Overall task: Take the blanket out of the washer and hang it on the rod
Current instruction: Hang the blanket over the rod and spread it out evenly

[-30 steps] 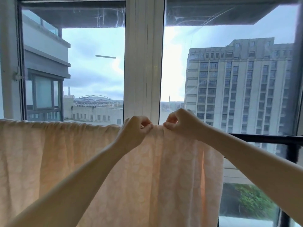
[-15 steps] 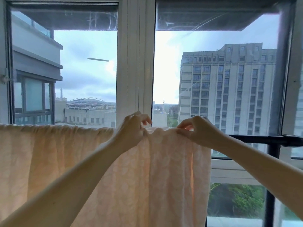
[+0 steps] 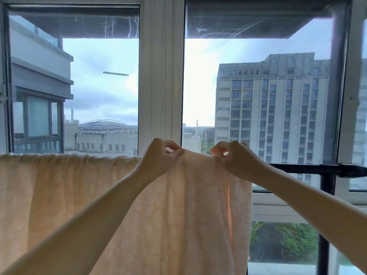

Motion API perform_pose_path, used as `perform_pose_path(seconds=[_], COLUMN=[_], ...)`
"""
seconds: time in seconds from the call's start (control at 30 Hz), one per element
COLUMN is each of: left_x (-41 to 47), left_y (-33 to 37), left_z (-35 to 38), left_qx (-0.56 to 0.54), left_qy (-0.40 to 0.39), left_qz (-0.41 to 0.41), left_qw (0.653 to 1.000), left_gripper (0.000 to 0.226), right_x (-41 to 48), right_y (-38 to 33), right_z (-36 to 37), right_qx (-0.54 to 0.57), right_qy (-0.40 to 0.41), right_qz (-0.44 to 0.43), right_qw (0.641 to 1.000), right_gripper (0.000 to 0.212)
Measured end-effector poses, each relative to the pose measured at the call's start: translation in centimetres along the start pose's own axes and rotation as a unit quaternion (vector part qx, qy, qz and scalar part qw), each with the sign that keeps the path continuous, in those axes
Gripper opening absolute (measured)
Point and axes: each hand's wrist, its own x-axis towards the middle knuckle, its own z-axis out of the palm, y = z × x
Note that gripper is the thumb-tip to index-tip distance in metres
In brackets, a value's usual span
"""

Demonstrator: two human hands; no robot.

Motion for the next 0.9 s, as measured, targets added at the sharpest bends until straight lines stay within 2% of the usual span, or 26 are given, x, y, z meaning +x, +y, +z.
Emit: perform_pose_path(seconds=[0.13,0.3,0.4,0.63,0.9], left_x=[0.2,0.2,0.2,0.2,0.6], left_y=[-0.9,-2.0,-2.5,-2.7,-2.2], left_z=[-0.5,-1.0,-1.3,-1.4,-0.7], left_qx=[-0.007,-0.007,0.01,0.015,0.02], left_qy=[0.05,0.112,0.134,0.142,0.138], left_qz=[-0.037,-0.08,-0.095,-0.092,-0.067], left_qw=[0.998,0.99,0.986,0.986,0.988], left_gripper=[0.007,0.01,0.01,0.01,0.008], right_x=[-0.5,-0.6,-0.6,0.4,0.8], right_y=[0.0,-0.5,-0.8,0.1,1.4], right_z=[-0.2,-0.2,0.5,0.7,-0.6], right_qx=[0.004,-0.012,-0.034,-0.005,0.0], right_qy=[-0.035,-0.05,-0.064,0.002,0.044], right_qz=[0.022,0.003,-0.018,-0.003,0.001], right_qw=[0.999,0.999,0.997,1.0,0.999], right_gripper=[0.027,0.038,0.032,0.013,0.011])
